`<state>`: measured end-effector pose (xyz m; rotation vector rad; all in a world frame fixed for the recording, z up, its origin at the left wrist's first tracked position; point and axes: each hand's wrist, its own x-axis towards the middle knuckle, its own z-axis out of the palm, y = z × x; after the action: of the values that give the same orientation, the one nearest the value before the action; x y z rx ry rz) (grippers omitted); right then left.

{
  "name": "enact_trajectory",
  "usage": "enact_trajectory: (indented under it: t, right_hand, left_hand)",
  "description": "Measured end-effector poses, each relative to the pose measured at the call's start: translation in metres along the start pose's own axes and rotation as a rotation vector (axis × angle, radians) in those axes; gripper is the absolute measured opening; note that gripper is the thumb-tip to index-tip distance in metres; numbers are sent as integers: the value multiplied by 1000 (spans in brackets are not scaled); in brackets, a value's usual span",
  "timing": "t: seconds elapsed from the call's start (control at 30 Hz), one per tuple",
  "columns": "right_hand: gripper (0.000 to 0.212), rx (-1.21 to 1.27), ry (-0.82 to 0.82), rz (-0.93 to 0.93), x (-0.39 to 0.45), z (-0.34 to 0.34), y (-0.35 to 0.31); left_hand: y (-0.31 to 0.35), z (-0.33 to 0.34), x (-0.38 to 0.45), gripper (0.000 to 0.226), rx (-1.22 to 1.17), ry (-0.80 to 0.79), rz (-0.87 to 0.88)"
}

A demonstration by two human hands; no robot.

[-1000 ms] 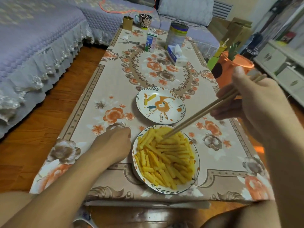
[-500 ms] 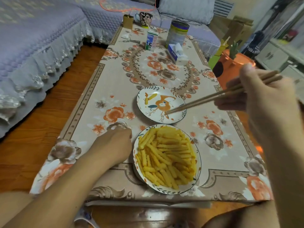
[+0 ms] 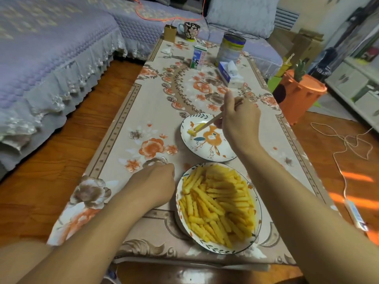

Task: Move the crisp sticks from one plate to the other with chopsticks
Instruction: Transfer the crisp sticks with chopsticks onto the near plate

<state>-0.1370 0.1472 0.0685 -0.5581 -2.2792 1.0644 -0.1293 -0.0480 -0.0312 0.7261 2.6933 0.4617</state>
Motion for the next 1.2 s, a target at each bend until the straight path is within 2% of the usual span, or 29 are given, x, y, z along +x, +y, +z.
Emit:
enact_trajectory:
  t: [0.13,0.27,0.4,0.53,0.7,0.9,1.0,1.2]
  right_hand:
    - [47,81,27,99,-5,-45,-9]
    - [45,257,-58,235,-22,-111,-29]
    - [45,252,-131,228,-39,-139,-36]
    - [47,185,-251,163,-46,-131,-29]
    - [43,108,-315,105,-38,-122,-26]
    - [37,133,-176,86,-9,-121,-25]
    - [40,142,-199,99,11,-92,-11]
    - [39,81,-199,49,36,-39,9]
  left_hand:
    - [-1,1,-1,15,3,-8,4]
    - [0,3,-2,19,4,-5,-8]
    - [2,1,-3,18,4,-6,-27]
    - [5,-1,-4,16,7,-24,-35]
    - [3,-3,-7,16,-10,-38,-27]
    - [4,-2,-5,23,-1,-47,-14]
    - [7,-2,-5,29,-6,-54,3]
    - [7,-4,-4,27,-7,-65,10]
